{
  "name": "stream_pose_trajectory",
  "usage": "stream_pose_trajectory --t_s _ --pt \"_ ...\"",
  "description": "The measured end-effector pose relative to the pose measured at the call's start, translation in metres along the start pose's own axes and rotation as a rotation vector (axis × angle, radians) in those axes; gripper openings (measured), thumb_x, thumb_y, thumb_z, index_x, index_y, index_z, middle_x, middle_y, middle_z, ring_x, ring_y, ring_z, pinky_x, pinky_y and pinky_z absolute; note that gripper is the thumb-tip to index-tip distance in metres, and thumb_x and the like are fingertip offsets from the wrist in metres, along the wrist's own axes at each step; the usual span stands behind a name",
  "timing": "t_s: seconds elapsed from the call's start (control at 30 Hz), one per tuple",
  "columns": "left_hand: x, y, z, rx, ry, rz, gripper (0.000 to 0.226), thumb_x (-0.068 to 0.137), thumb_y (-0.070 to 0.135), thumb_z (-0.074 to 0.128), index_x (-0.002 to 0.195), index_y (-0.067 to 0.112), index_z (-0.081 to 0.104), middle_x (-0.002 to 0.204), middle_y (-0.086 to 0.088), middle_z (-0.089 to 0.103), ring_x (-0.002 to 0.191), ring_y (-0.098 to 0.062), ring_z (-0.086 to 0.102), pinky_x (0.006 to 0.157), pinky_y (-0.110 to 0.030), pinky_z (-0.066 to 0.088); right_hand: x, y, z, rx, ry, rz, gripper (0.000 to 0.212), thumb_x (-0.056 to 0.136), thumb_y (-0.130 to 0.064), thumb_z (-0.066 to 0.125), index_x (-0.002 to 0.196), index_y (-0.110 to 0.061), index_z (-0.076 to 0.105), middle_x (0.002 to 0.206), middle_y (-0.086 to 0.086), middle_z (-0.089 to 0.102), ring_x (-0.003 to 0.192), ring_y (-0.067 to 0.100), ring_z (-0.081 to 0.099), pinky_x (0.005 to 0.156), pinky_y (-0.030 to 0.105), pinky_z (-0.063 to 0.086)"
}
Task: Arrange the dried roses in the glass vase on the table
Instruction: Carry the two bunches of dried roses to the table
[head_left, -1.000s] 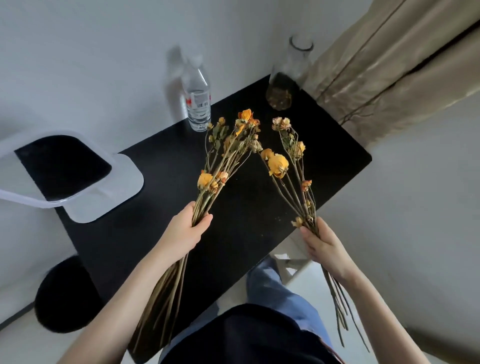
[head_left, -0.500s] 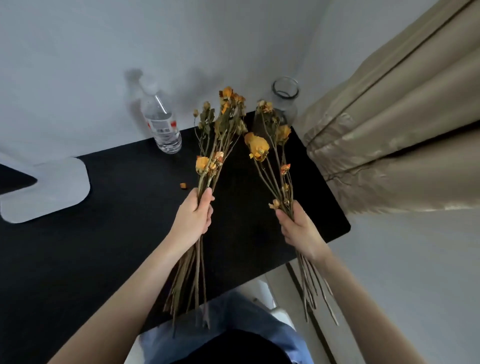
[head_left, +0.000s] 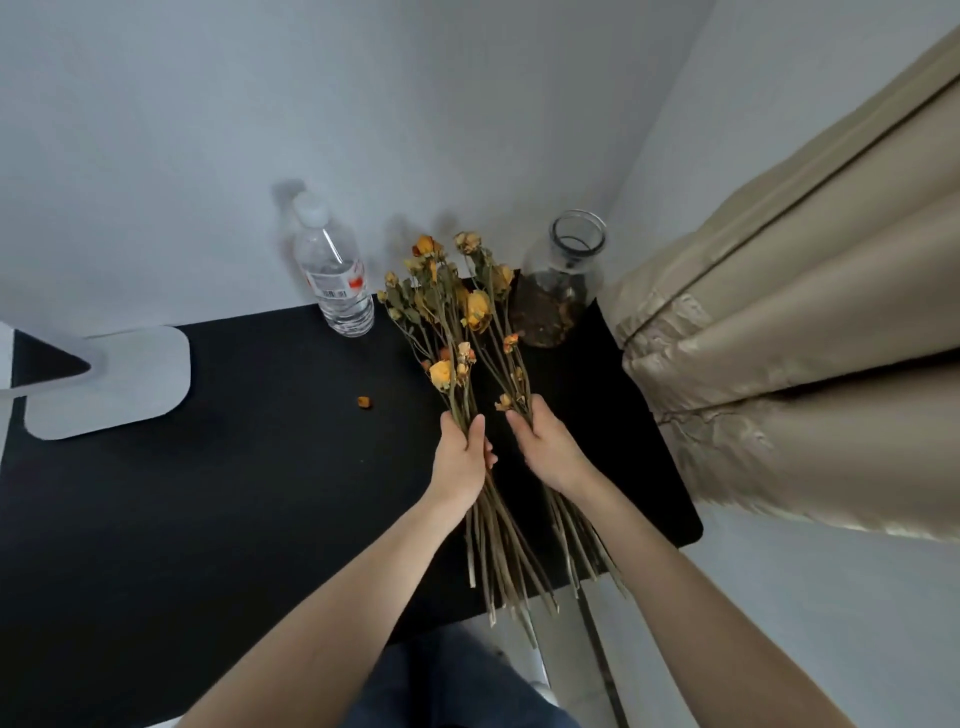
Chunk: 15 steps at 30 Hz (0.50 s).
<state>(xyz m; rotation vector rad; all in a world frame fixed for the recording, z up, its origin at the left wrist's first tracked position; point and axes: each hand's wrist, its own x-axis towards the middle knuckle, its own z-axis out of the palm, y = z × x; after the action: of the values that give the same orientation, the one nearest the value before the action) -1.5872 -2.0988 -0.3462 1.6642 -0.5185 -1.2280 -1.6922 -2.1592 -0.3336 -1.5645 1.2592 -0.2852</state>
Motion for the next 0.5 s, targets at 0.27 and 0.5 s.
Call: stream_pose_trajectory --t_s 0.27,0.5 --pt "0.03 -0.014 0.009 0.036 -0.001 -0.075 0.019 0.099 0.022 0.039 0.117 0.017 0.039 0.092 0.008 0.055 0.079 -0.002 0.055 0.062 -0.016 0.041 0.03 0.022 0.008 -0.062 -0.044 0.069 0.006 0.099 -0.024 0.04 0.103 -0.023 0.045 0.081 -0.011 0.052 0.071 0.003 0.052 0.06 0.015 0.037" --pt "0.043 -0.022 0.013 0.131 -0.017 -0.112 0.028 0.099 0.025 0.039 0.12 0.008 0.038 0.106 0.001 0.052 0.09 -0.01 0.052 0.077 -0.025 0.04 0.045 0.033 0.017 -0.116 -0.042 0.12 0.014 0.099 -0.025 0.04 0.107 -0.017 0.048 0.098 -0.005 0.059 0.091 0.01 0.058 0.071 0.018 0.045"
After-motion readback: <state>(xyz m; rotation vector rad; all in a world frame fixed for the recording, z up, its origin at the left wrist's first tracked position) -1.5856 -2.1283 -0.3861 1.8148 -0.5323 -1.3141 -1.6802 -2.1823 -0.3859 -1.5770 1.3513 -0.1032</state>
